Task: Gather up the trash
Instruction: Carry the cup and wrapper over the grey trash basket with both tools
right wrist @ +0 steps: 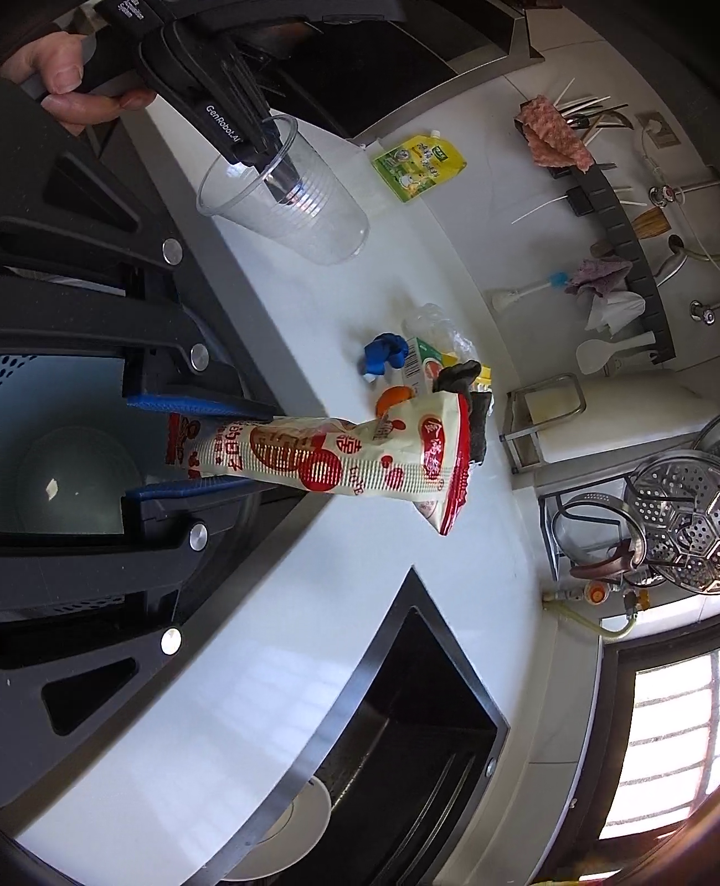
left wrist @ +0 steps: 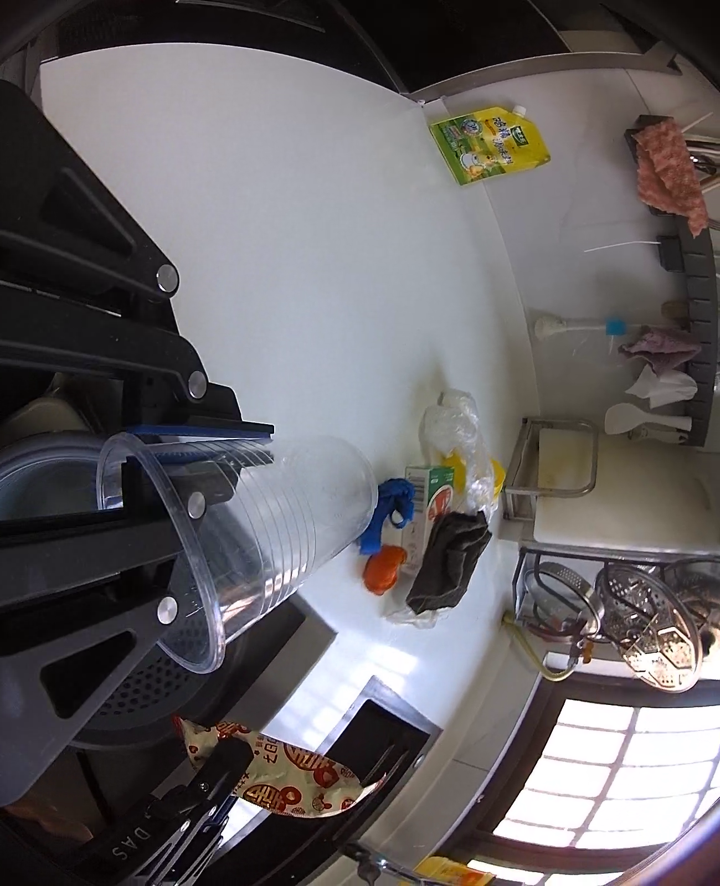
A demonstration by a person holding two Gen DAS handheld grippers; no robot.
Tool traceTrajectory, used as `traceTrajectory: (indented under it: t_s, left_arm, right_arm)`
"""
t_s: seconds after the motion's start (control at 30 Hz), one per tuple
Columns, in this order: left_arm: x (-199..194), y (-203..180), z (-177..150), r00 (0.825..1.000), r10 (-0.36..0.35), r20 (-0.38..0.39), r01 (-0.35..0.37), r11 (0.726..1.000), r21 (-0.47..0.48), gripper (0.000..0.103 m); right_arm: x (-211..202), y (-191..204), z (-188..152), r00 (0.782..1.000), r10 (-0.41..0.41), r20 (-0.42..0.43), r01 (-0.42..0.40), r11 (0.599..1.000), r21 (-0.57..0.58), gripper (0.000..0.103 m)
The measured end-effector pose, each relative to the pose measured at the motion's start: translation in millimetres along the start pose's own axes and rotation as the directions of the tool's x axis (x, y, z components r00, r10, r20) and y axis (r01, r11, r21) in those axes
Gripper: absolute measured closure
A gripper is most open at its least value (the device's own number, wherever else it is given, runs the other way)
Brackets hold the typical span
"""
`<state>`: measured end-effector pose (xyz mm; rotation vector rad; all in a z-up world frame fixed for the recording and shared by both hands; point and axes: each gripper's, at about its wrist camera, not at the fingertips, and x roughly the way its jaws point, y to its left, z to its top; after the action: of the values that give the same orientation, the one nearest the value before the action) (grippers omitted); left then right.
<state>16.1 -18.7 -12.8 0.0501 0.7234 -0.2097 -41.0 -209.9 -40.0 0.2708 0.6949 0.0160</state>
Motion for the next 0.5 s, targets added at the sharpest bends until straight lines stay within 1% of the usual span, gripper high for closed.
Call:
traceTrajectory:
  t_s: [0.1,0.23,0.37,0.5]
  left_arm:
    - [-6.4,-13.8,-18.9,0.999,-0.033,-0.007,0.033,0.999,0.029,0.098]
    - [-8.7,-30.4,-40.4,0.998,-0.054,-0.025,0.055,0.996,0.063,0.098]
    - [-6.8,-40.2,-55.8,0.998,-0.056,-0.041,0.06,0.994,0.087,0.098]
    - [-1.7,-44.8,-65.8,0.996,-0.058,-0.072,0.065,0.994,0.091,0.098]
  right_arm:
    - [-5.6,-4.9,-20.5,1.0,-0.004,-0.03,0.003,1.0,-0.008,0.084]
    - [-9.3,-9.8,-43.3,0.998,-0.002,-0.069,0.001,1.0,-0.02,0.084]
    - [-10.3,-14.1,-58.0,0.995,-0.003,-0.095,0.001,1.0,-0.023,0.084]
    - [-8.8,-18.4,-67.2,0.993,0.001,-0.118,-0.003,1.0,-0.016,0.084]
